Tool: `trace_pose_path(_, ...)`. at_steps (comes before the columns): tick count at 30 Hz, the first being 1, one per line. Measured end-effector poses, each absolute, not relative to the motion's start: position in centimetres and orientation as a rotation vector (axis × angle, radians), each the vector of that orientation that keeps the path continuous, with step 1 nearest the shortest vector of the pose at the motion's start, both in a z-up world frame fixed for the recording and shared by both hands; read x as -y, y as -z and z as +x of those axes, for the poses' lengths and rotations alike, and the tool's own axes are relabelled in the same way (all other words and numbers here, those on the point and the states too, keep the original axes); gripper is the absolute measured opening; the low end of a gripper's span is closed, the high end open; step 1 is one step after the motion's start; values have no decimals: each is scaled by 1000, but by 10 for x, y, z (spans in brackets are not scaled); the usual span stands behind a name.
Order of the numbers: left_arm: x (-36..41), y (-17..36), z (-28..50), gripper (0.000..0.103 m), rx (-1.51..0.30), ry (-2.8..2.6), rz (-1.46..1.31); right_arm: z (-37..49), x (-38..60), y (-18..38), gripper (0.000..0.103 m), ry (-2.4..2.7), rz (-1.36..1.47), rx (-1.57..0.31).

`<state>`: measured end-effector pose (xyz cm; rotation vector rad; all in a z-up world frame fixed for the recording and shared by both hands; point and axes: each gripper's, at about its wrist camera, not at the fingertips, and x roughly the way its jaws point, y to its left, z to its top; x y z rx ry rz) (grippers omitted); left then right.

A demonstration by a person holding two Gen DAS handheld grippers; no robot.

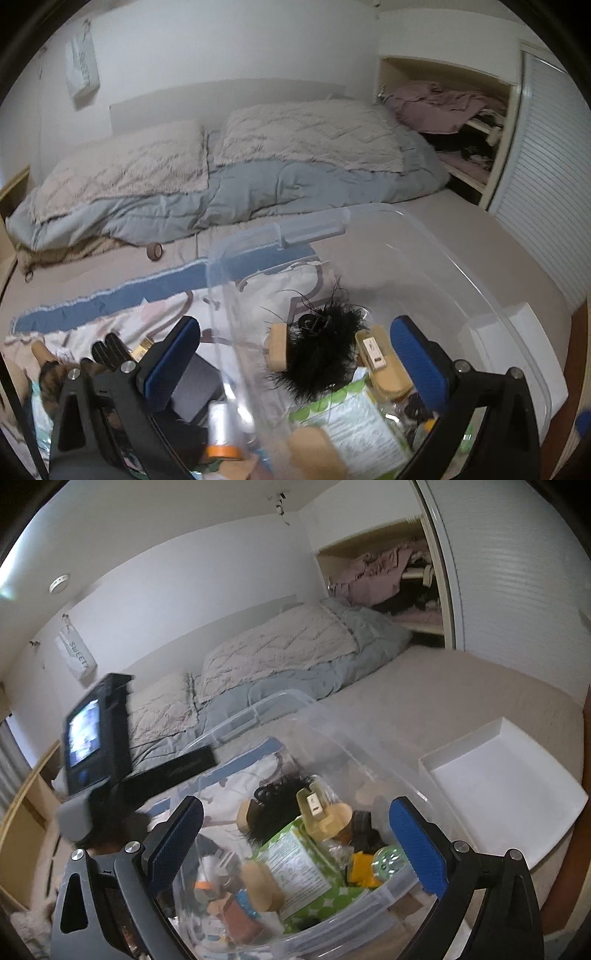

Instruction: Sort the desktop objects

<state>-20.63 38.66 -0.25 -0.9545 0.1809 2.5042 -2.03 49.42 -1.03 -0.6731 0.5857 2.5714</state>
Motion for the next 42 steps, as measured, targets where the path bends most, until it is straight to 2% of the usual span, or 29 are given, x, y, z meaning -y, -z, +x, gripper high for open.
trace_pose_path(7,-343,-14,-181,103,-122,-2464,-952,-16,-485,5,100,-2564,-646,-570)
trace_pose_path(14,-296,-33,-150,103,-100,-2479,-870,-7,-460,3,101,-2556,-675,-460)
trace_pose_path(20,-258,-44,-121,103,-147,-2507,-792,8,-444,-1,101,-2548,-651,-460)
trace_pose_path(42,-161,-40,-51,103,-38,-2531,-759,39,-358,-16,102,-2656,-631,-211)
